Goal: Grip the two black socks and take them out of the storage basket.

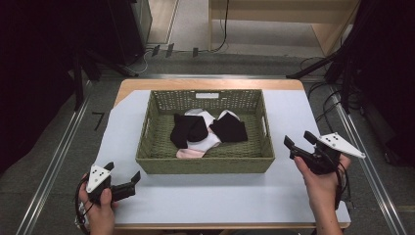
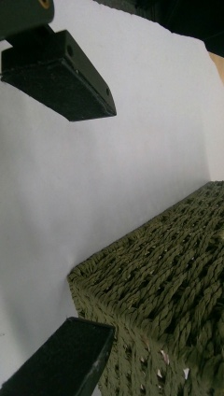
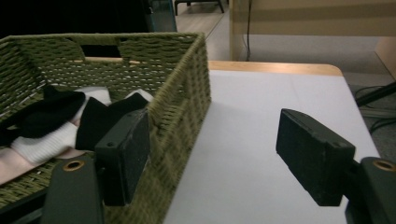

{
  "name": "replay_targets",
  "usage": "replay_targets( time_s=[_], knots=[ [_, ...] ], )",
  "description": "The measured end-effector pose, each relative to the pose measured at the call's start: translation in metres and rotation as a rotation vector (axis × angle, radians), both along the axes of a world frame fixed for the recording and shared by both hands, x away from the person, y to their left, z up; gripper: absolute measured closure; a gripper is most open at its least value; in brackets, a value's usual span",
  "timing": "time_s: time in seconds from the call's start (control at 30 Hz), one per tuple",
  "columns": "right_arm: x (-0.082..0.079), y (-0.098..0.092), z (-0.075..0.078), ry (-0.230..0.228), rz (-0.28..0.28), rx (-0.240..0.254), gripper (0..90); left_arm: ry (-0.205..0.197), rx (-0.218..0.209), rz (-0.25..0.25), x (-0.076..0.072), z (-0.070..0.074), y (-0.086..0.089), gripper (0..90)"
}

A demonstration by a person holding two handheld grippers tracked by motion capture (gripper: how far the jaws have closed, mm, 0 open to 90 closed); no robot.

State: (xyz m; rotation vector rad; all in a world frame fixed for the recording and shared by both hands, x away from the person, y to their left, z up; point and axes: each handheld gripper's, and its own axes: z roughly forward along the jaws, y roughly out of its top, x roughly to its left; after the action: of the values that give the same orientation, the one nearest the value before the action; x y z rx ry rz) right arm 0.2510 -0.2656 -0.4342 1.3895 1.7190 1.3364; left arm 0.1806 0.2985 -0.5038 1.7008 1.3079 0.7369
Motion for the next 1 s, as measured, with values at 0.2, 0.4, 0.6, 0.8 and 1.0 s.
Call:
replay_targets(
  time_s=[0.2, 0.4, 0.6, 0.8, 1.0],
  knots=[
    [0.013, 0.018, 0.014, 0.000, 0.035, 0.013, 29.8, 0.003, 0.003, -0.001, 0.000, 0.000, 0.000, 0.5],
    [0.026, 0.042, 0.022, 0.003, 0.065, 0.002, 30.5, 0.001, 0.003, -0.001, 0.000, 0.000, -0.001, 0.5],
    [0.037, 0.061, 0.023, 0.005, 0.089, 0.001, 30.8, 0.002, 0.004, -0.003, 0.000, 0.000, -0.001, 0.5],
    [0.045, 0.077, 0.024, 0.003, 0.109, -0.009, 31.3, 0.004, 0.005, -0.005, 0.001, 0.000, -0.001, 0.5],
    [0.054, 0.083, 0.032, -0.009, 0.084, -0.019, 33.5, 0.006, 0.008, -0.006, 0.001, 0.000, -0.001, 0.5]
  ],
)
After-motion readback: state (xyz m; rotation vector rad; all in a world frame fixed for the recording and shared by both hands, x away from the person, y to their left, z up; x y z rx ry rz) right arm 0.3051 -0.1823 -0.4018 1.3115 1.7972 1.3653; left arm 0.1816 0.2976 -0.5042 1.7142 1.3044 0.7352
